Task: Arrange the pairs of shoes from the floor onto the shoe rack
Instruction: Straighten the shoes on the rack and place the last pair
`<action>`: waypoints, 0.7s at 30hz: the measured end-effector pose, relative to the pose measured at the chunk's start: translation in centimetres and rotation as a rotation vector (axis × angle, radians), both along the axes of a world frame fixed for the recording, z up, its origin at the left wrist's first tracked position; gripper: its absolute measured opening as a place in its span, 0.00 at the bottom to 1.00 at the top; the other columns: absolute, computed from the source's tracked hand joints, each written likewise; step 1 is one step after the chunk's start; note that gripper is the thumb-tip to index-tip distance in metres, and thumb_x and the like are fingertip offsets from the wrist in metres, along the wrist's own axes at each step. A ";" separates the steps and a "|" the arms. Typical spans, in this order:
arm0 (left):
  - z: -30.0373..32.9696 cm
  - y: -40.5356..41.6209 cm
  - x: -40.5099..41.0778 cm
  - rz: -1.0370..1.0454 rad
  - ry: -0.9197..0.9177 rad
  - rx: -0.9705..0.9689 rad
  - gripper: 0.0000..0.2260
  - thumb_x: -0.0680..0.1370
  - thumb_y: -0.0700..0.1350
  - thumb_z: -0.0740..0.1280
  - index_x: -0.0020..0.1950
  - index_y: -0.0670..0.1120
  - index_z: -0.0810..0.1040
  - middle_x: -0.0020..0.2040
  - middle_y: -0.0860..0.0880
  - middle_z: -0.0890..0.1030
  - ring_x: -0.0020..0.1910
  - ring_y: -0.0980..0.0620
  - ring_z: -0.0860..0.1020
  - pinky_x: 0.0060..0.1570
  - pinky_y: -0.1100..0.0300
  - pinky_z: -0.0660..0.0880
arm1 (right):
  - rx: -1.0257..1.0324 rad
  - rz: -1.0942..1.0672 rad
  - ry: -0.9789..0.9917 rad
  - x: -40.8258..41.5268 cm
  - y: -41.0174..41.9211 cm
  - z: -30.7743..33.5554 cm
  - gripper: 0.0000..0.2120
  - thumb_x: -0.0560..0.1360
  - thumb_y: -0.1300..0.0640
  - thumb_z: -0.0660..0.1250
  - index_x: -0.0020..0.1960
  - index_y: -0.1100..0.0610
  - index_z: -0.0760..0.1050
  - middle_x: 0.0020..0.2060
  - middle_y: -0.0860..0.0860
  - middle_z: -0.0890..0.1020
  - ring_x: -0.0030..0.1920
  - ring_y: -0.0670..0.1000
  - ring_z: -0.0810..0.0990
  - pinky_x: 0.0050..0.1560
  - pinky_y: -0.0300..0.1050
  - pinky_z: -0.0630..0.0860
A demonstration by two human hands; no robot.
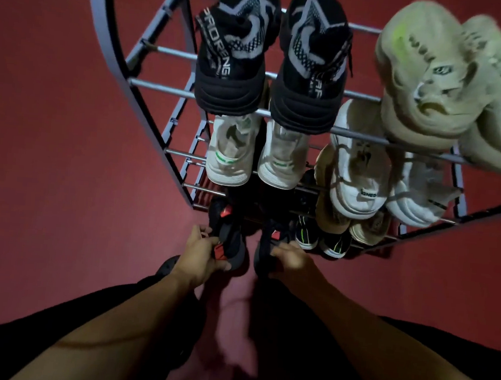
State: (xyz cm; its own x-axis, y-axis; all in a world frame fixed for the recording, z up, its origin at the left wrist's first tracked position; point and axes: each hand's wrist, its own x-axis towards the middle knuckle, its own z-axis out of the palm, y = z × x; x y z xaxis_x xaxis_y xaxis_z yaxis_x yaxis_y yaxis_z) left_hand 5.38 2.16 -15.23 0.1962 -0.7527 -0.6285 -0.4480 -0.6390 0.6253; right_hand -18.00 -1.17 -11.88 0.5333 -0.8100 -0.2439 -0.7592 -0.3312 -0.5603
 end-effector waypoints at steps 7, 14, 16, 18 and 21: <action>-4.5 -4.1 1.0 -0.033 0.013 -0.105 0.21 0.71 0.45 0.77 0.60 0.38 0.79 0.55 0.44 0.73 0.52 0.51 0.69 0.52 0.75 0.69 | -0.104 -0.170 -0.073 2.0 -3.8 -5.5 0.16 0.59 0.61 0.79 0.40 0.53 0.74 0.34 0.51 0.76 0.34 0.53 0.73 0.38 0.48 0.73; -6.7 -3.4 0.7 0.099 0.231 0.009 0.14 0.62 0.36 0.82 0.37 0.46 0.79 0.39 0.46 0.84 0.38 0.50 0.82 0.46 0.53 0.80 | 0.288 -0.529 -0.162 3.0 -4.2 -6.0 0.17 0.61 0.67 0.80 0.47 0.61 0.78 0.45 0.49 0.78 0.53 0.47 0.72 0.65 0.56 0.70; -6.5 -3.4 0.0 0.127 0.294 0.006 0.14 0.67 0.27 0.76 0.44 0.42 0.79 0.36 0.50 0.84 0.36 0.51 0.80 0.42 0.59 0.80 | 0.448 -0.608 -0.252 2.8 -3.7 -6.9 0.14 0.60 0.66 0.79 0.32 0.53 0.76 0.29 0.42 0.78 0.37 0.38 0.77 0.44 0.50 0.76; -6.7 -3.4 -0.2 0.155 0.322 0.027 0.14 0.69 0.26 0.74 0.49 0.40 0.78 0.37 0.47 0.82 0.35 0.48 0.79 0.34 0.58 0.79 | 0.506 -0.731 -0.288 2.2 -2.8 -9.7 0.13 0.56 0.56 0.80 0.34 0.46 0.78 0.34 0.45 0.84 0.39 0.44 0.83 0.44 0.54 0.79; -7.2 -3.3 -0.2 0.174 0.336 0.064 0.14 0.71 0.27 0.74 0.51 0.37 0.76 0.38 0.43 0.79 0.35 0.45 0.78 0.33 0.57 0.78 | 0.559 -0.831 -0.332 1.8 -2.4 -12.9 0.22 0.54 0.51 0.81 0.47 0.46 0.79 0.51 0.56 0.85 0.53 0.59 0.83 0.58 0.61 0.77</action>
State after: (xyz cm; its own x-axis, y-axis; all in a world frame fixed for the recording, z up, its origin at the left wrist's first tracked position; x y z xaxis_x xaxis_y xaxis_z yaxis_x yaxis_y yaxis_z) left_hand 5.15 -1.14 -22.41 0.0924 -0.6835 -0.7241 -0.1063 -0.7298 0.6753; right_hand -16.16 -3.60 -24.77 -0.0291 -0.7687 -0.6389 -0.4095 0.5922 -0.6939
